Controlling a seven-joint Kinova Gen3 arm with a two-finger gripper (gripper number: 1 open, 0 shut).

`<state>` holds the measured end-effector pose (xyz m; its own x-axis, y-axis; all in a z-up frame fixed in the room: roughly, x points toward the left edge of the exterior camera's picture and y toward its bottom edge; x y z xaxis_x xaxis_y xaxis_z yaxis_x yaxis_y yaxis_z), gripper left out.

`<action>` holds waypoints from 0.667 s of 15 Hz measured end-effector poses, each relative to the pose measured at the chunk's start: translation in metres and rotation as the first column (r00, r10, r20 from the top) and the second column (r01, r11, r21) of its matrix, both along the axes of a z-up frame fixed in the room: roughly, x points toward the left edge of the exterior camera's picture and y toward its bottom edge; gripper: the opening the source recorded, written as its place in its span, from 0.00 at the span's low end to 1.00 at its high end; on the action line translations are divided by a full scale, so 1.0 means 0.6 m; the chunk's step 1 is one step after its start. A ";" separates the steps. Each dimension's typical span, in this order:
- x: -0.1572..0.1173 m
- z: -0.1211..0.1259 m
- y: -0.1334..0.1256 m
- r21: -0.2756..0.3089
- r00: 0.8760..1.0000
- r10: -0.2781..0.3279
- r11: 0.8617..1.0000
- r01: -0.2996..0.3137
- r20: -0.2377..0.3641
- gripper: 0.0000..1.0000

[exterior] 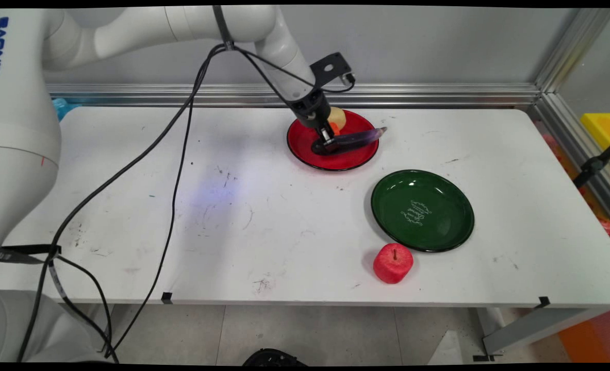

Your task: Place the picked object on the table

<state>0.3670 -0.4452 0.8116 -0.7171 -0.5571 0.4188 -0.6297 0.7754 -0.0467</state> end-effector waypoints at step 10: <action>-0.029 0.075 0.132 0.098 0.996 -0.089 0.991 0.091 -0.017 0.00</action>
